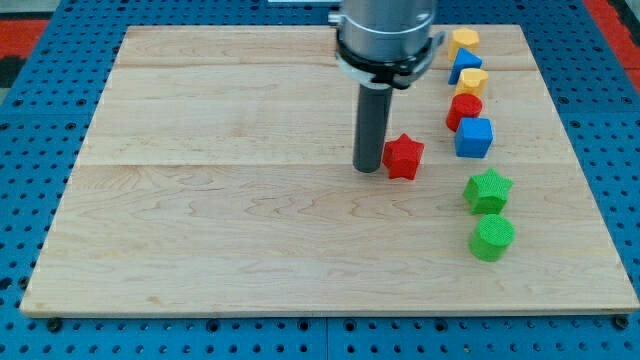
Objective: Move the red star towards the green star
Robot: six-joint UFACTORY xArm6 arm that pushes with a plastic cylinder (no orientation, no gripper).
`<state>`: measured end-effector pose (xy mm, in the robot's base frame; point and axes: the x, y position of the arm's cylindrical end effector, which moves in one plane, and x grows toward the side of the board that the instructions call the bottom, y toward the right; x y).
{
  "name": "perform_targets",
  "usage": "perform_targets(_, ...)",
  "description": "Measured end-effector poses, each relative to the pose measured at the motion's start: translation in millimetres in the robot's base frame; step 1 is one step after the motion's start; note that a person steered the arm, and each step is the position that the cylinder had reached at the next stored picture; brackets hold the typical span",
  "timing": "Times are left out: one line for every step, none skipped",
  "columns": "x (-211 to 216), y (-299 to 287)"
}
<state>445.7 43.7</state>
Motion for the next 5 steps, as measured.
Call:
perform_targets(0.0,26.0)
perform_targets(-10.5,4.3)
perform_targets(-26.7,19.4)
perform_targets(-8.6,78.3)
perform_targets(-3.2,76.1)
